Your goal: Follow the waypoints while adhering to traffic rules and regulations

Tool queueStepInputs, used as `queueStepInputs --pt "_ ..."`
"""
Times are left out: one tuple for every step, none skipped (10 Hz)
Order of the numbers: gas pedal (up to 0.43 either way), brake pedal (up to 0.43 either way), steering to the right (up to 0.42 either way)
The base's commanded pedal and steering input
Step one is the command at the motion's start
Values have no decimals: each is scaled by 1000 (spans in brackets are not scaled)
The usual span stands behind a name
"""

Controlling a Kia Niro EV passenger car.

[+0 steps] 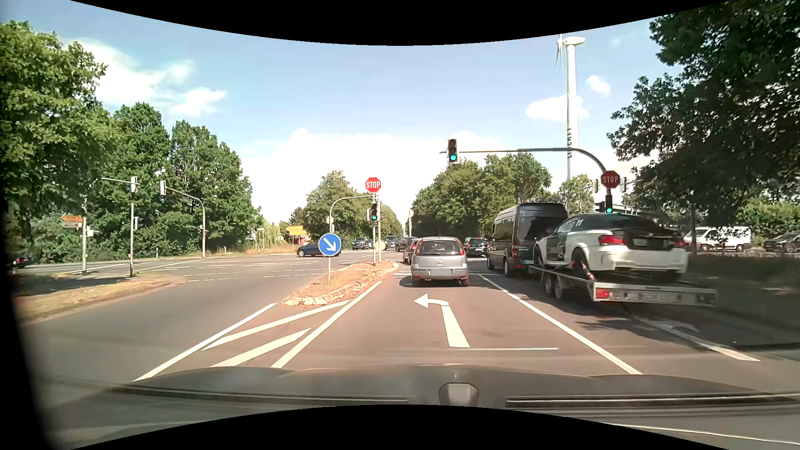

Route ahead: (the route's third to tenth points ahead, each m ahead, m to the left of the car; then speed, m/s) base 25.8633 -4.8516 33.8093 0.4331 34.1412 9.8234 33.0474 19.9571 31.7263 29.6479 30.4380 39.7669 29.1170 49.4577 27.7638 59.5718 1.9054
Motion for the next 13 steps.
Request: queueStepInputs --pt "0 6 17" --pt "0 6 17" --pt "0 6 17" --pt "0 6 17" --pt "0 6 17" --pt "0 6 16" --pt "0 6 17" --pt "0 6 16" --pt "0 6 17" --pt "0 6 17" --pt "0 6 16" --pt "0 6 16" --pt "0 6 17"
